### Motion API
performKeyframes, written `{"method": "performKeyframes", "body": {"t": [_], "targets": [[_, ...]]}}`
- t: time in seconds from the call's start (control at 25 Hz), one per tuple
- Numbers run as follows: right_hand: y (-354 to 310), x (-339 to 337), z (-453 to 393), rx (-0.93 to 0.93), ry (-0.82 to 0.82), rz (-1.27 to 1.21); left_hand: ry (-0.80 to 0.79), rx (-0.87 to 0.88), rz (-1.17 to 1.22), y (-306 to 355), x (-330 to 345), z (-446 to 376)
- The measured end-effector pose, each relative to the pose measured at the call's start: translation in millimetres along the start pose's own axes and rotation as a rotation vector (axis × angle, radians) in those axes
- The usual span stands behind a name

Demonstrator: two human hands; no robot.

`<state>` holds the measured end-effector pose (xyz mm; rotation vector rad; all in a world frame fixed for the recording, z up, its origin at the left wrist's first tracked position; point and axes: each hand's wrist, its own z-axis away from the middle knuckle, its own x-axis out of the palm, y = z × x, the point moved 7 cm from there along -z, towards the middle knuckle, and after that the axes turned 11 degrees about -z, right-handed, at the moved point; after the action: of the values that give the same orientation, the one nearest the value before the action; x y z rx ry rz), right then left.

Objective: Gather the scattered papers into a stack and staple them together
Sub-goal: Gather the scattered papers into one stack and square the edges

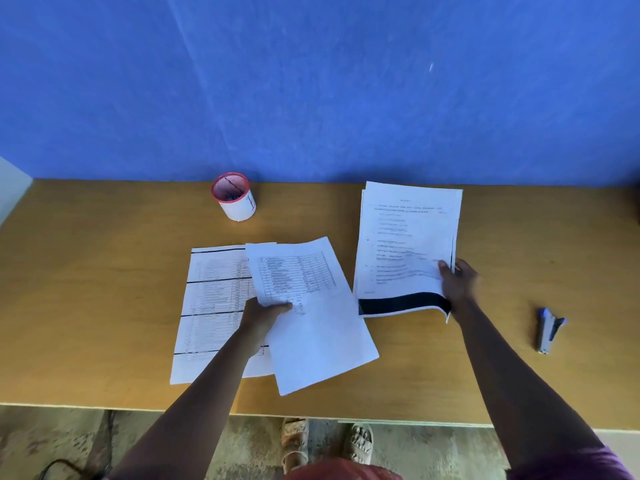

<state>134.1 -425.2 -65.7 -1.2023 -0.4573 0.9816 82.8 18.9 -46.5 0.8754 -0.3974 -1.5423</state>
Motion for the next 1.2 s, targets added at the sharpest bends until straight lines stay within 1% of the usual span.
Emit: {"method": "performKeyframes", "body": {"t": [0.12, 0.24, 0.32, 0.4, 0.52, 0.64, 0.76, 0.96, 1.08, 1.16, 1.2], "targets": [[2, 3, 27, -0.036, 0.050, -0.112, -0.020, -0.033, -0.048, -7, -1, -2], [-5, 0, 51, -0.143, 0.158, -0.143, -0.031, -0.027, -0.071, -8, -3, -3], [-11, 3, 60, -0.177, 0.179, -0.156, -0.022, -0.021, -0.110, -9, -4, -5], [-14, 14, 67, -0.193, 0.113, -0.135, -0.010, -0.023, -0.128, -9, -4, -7], [-12, 41, 80, -0.195, -0.048, -0.008, -0.007, -0.017, -0.106, -9, -2, -8], [5, 63, 93, -0.144, -0.144, 0.101, 0.008, -0.026, -0.054, -10, -1, -8], [18, 81, 107, -0.144, -0.219, 0.245, 0.014, -0.042, -0.018, -10, -1, -6], [17, 117, 137, -0.271, -0.376, 0.371, -0.042, 0.005, 0.001, -8, 7, -3], [17, 134, 148, -0.289, -0.461, 0.416, -0.057, 0.034, -0.007, -7, 11, 1], [19, 142, 153, -0.317, -0.515, 0.500, -0.051, 0.047, -0.008, -7, 13, 3], [22, 142, 152, -0.313, -0.525, 0.581, -0.043, 0.052, -0.009, -7, 13, 4]]}}
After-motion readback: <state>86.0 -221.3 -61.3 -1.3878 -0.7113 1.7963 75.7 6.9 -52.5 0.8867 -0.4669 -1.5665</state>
